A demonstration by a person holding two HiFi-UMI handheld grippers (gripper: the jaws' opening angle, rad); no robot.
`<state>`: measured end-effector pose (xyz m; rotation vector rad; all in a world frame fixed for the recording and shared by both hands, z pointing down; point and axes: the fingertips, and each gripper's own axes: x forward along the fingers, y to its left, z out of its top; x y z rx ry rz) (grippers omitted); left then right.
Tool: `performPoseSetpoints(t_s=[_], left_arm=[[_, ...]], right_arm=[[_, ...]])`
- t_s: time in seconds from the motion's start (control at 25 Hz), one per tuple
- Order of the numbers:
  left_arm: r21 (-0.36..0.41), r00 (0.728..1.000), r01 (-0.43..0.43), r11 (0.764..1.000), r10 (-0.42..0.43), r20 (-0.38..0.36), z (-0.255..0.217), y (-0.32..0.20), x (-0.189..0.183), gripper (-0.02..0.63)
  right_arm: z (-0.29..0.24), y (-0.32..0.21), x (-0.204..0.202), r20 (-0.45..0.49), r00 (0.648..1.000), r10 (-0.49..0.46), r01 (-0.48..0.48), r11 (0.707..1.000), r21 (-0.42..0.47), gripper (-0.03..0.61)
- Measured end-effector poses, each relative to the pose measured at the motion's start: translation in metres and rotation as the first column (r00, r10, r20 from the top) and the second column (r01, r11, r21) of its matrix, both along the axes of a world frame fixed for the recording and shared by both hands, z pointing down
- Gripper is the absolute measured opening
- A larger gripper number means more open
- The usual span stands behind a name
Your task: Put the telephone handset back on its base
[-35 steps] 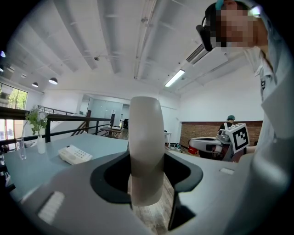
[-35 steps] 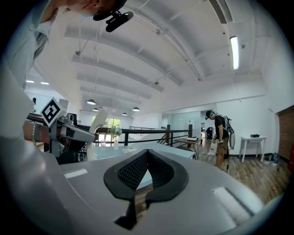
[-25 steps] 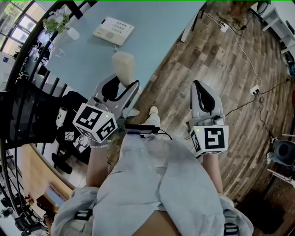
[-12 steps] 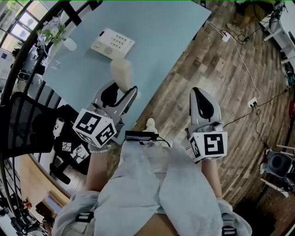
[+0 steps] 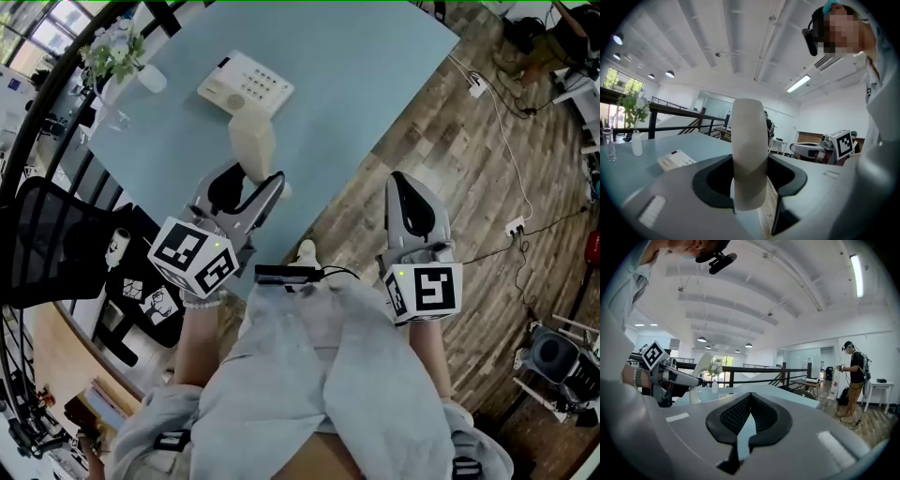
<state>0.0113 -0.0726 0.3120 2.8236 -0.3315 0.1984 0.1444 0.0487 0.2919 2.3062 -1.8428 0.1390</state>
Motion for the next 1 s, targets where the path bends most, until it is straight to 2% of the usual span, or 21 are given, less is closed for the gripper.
performPoseSetpoints(t_s=[0.68, 1.0], left_arm=[[-0.03, 0.993, 0.114, 0.993, -0.114, 0.016, 0.009, -0.031, -0.012, 0.207], [-0.044, 0.981, 0.193, 0.98, -0.192, 0.029, 0.013, -0.046, -0.009, 0.207]], right_arm=[[0.008, -0.044, -0.001, 0.01, 0.996, -0.093, 0.093, 0.996, -0.011, 0.006], [0.012, -0.07, 0.007, -0.008, 0.984, -0.175, 0.175, 0.984, -0.023, 0.006]])
